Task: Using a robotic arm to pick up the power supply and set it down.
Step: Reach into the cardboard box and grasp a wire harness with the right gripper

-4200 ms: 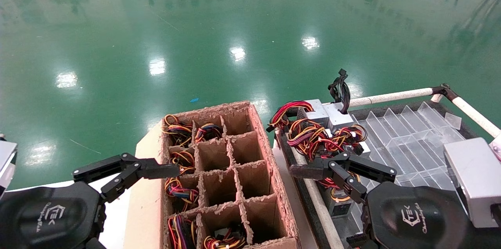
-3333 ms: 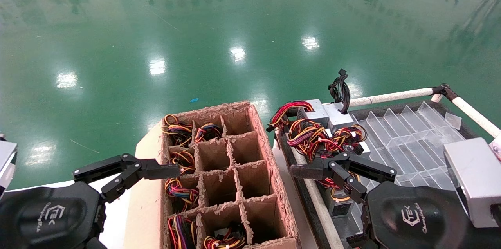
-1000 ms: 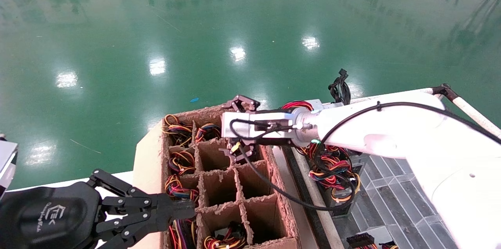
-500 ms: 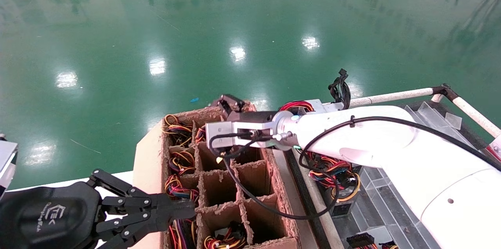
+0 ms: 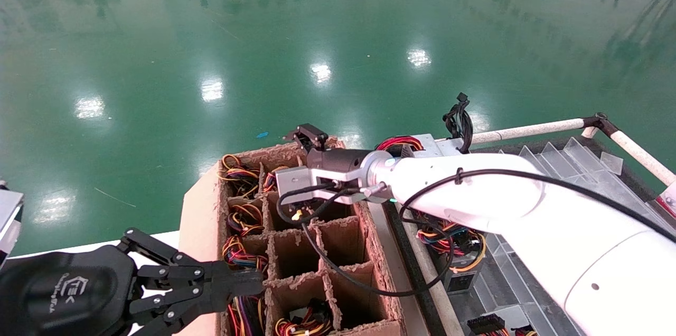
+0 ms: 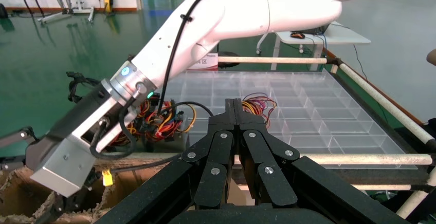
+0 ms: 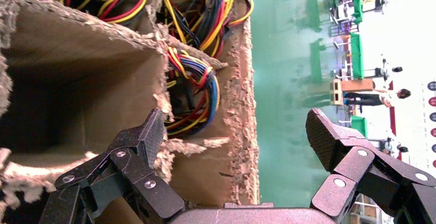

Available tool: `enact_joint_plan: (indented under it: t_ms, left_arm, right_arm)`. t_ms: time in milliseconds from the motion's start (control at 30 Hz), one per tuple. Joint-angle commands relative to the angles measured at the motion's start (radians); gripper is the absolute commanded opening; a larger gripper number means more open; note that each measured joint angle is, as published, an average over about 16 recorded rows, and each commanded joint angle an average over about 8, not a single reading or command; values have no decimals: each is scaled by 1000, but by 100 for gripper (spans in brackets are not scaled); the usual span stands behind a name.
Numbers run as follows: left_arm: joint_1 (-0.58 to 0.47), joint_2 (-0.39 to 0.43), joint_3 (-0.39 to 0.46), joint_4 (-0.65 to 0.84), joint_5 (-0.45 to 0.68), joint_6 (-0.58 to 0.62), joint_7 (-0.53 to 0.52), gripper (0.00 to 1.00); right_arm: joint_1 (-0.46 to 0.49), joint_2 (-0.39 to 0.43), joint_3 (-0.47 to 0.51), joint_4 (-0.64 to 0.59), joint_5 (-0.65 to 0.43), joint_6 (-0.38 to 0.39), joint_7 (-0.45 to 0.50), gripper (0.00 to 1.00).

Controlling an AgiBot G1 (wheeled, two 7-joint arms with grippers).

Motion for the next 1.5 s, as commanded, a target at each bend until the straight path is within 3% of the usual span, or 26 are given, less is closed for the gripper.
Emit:
enact_joint_plan:
  t_ms: [33, 100, 267, 367, 433, 533, 700, 800, 1067, 1167, 1233, 1400, 1500]
  left_arm:
    - [0, 0, 0, 0, 0, 0, 0, 0]
    - [0, 0, 0, 0, 0, 0, 0, 0]
    - [0, 0, 0, 0, 0, 0, 0, 0]
    - [0, 0, 0, 0, 0, 0, 0, 0]
    - [0, 0, 0, 0, 0, 0, 0, 0]
    - [0, 0, 0, 0, 0, 0, 0, 0]
    - [0, 0, 0, 0, 0, 0, 0, 0]
    - [0, 0, 1, 0, 0, 0, 0, 0]
    - [0, 0, 1, 0, 0, 0, 0, 3]
    - [0, 0, 1, 0, 0, 0, 0, 13]
    - [0, 0, 1, 0, -1, 0, 0, 28]
    - [0, 0, 1, 0, -1, 0, 0, 82]
    - [0, 0, 1, 0, -1, 0, 0, 100]
  right_arm:
    - [-4, 0, -19, 8, 11, 20, -7, 93]
    - [-4, 0, -36, 12, 19, 35, -12, 72]
    - [0, 1, -75, 18, 38, 68, -22, 10]
    - [4, 1, -92, 22, 54, 80, -23, 0]
    - [5, 1, -101, 26, 71, 81, -18, 3]
    - [4, 2, -103, 28, 120, 59, 9, 20]
    - [16, 4, -99, -6, 231, -41, 100, 78]
    - [32, 4, -103, -44, 279, -87, 149, 99]
    - [34, 1, -124, -96, 370, -103, 265, 100]
    - [31, 1, -131, -104, 413, -138, 325, 100]
    - [31, 2, -136, -111, 442, -166, 364, 100]
    - [26, 3, -144, -139, 511, -242, 462, 100]
    - [20, 4, -150, -162, 548, -292, 521, 100]
